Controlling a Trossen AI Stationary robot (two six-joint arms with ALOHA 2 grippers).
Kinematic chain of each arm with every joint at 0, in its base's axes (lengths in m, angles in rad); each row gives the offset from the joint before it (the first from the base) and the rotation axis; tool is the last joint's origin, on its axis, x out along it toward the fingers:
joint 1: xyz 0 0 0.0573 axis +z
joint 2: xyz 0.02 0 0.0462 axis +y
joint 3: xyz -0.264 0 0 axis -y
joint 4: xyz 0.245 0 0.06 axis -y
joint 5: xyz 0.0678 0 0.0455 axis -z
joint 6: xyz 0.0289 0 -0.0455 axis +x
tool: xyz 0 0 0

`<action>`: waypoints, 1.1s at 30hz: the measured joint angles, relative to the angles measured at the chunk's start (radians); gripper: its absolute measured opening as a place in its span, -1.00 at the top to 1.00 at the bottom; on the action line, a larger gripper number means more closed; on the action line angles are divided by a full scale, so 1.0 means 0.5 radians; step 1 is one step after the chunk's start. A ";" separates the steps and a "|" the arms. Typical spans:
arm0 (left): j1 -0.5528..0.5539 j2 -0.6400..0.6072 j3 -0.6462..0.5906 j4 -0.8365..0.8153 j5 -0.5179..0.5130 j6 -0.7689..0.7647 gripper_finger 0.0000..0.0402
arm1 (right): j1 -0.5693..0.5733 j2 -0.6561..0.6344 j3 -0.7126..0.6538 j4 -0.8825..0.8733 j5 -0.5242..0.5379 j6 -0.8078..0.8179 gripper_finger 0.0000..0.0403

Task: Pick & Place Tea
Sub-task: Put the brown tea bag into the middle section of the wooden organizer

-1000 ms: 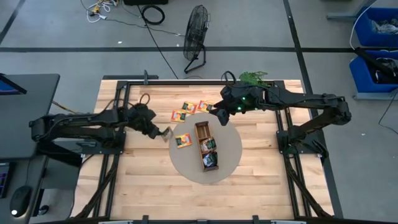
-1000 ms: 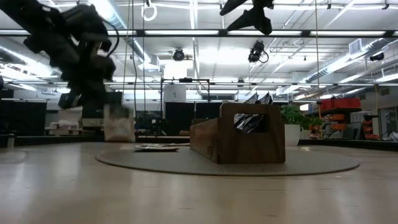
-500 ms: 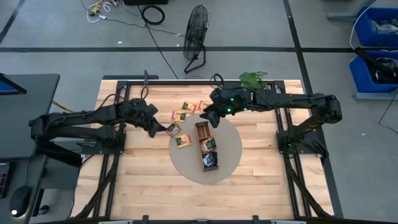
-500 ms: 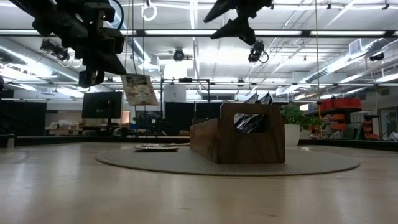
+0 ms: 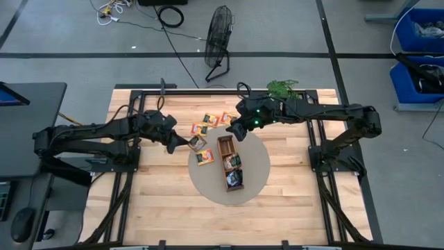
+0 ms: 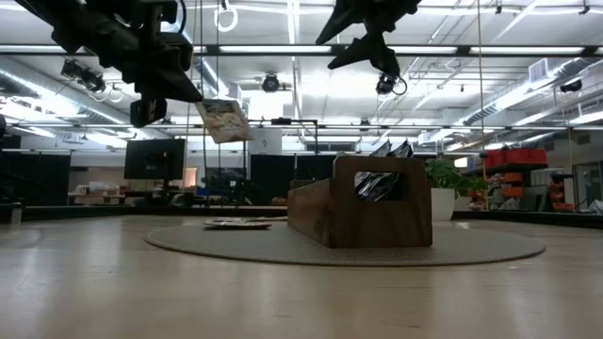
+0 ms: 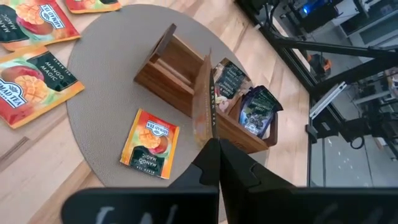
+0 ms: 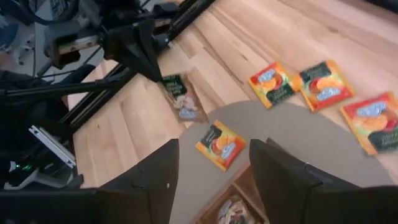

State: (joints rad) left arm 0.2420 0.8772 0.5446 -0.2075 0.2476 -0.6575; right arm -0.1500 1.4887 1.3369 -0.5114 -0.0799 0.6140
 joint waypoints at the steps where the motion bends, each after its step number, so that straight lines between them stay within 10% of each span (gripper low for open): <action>1: 0.000 0.000 0.000 -0.001 0.000 0.000 1.00 | 0.000 0.000 0.000 -0.018 -0.001 0.015 -0.01; 33: 0.002 -0.001 0.000 0.047 0.074 -0.003 1.00 | 0.021 -0.003 0.000 -0.131 0.023 0.027 -0.01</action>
State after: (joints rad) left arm 0.2428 0.8768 0.5446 -0.1841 0.2847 -0.6589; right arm -0.1397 1.4872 1.3369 -0.5769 -0.0685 0.6274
